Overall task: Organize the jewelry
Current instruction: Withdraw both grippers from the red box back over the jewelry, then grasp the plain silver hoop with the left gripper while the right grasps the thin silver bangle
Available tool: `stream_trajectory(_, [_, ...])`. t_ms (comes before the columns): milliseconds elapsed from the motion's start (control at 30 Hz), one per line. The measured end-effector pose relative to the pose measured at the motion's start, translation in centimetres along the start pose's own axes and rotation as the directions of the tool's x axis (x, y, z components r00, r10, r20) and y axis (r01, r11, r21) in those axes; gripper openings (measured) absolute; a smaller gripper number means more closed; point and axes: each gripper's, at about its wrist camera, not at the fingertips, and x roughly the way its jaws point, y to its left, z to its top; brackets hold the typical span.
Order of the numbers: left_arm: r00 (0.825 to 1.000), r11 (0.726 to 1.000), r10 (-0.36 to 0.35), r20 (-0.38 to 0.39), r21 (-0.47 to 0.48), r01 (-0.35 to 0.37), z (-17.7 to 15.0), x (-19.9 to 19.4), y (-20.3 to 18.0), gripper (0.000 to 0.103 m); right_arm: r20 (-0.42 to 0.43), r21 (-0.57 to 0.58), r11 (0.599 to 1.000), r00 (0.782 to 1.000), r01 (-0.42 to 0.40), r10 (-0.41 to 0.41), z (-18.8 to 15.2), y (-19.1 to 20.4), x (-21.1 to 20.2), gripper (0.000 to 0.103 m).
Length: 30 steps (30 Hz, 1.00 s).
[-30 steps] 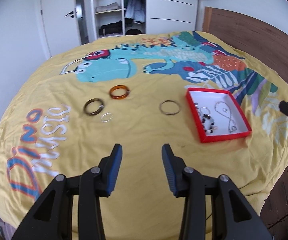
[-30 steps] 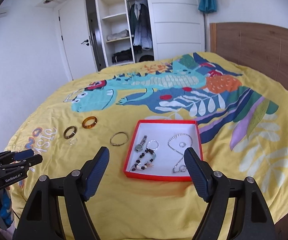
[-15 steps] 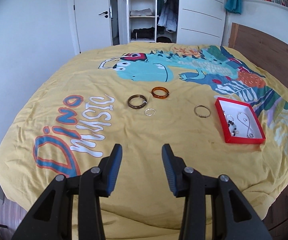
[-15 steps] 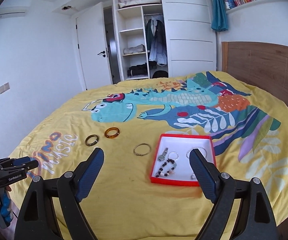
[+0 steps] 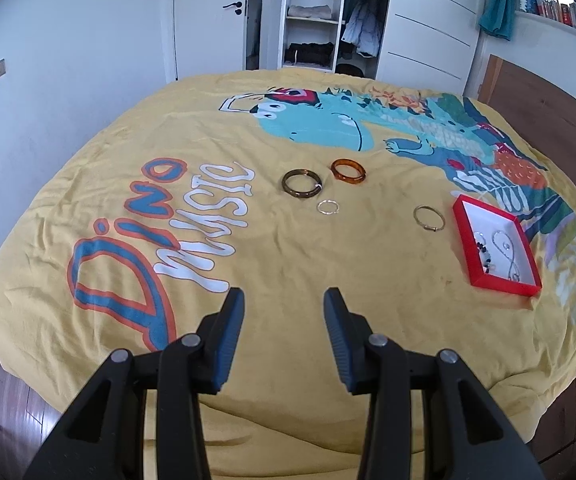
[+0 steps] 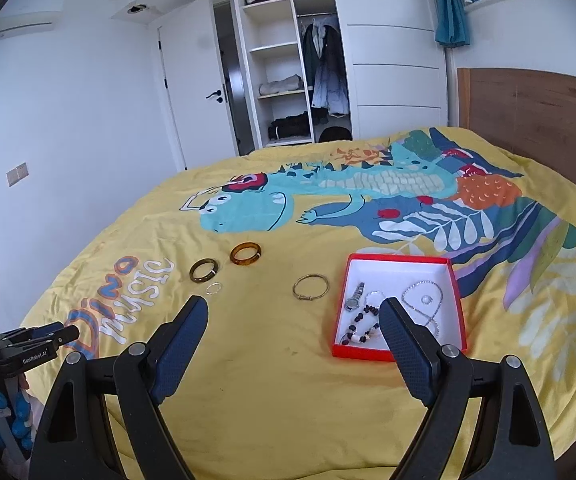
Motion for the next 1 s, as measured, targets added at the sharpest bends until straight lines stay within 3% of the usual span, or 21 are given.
stream_trajectory(233, [0.998,0.999,-0.051,-0.047,-0.012,0.051,1.0,4.4,0.0,0.039,-0.072,-0.019,1.0,0.997,-0.002,0.001,-0.3,1.3,5.0,0.083])
stream_trajectory(500, [0.991,0.996,-0.09,-0.094,-0.013,0.09,3.8,11.9,-1.2,0.039,-0.176,-0.031,0.999,0.984,-0.018,0.013,-0.5,2.3,13.7,0.074])
stream_trajectory(1000, [0.973,0.986,-0.163,-0.165,0.01,0.167,9.0,26.2,-4.9,0.04,-0.306,-0.001,1.0,0.952,0.023,-0.022,-1.1,0.9,29.5,0.066])
